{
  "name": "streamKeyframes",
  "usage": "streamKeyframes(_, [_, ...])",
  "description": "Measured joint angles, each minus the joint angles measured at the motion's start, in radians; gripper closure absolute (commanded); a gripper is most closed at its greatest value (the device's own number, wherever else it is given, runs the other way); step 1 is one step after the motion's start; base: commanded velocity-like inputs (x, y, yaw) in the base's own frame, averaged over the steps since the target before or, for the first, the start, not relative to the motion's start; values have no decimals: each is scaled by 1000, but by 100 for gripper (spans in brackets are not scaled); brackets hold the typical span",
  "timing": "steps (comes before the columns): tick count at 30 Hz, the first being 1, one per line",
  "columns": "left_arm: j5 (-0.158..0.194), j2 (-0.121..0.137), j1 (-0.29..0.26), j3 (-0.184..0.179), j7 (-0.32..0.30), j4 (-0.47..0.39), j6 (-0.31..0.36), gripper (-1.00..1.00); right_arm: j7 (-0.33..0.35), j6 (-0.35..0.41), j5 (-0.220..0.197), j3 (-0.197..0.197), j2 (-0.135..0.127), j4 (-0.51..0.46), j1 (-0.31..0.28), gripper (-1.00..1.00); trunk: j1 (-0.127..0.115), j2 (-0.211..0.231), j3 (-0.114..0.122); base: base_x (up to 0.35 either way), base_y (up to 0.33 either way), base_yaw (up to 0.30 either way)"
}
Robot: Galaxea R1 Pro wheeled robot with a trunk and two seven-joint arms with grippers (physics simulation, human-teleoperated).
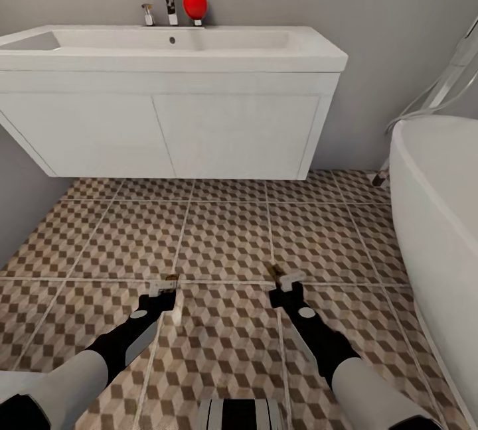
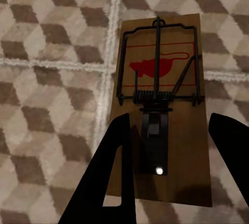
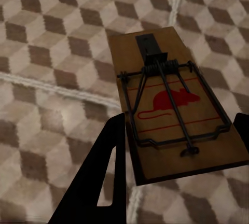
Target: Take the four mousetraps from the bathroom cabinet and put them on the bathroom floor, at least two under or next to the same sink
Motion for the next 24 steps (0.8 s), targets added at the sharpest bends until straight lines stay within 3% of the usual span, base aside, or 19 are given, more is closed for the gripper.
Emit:
streamKeyframes(4, [0,0,0,0,-3,-2,-4,100,25,-22,1,2,-10,-1,0,100,0,0,0,0,0,0])
streamKeyframes(8, [1,0,0,-4,-32,-1,-51,100,44,-53,2,4,-16,0,0,100,0,0,0,0,0,0])
streamKeyframes(15, [2,1,1,-54,-50,1,-90,100,59,-61,3,7,-16,0,0,100,0,0,0,13,0,0])
streamKeyframes(24, [2,1,1,-64,-51,2,-93,100,60,-62,2,9,-16,0,0,100,-1,0,0,245,48,0])
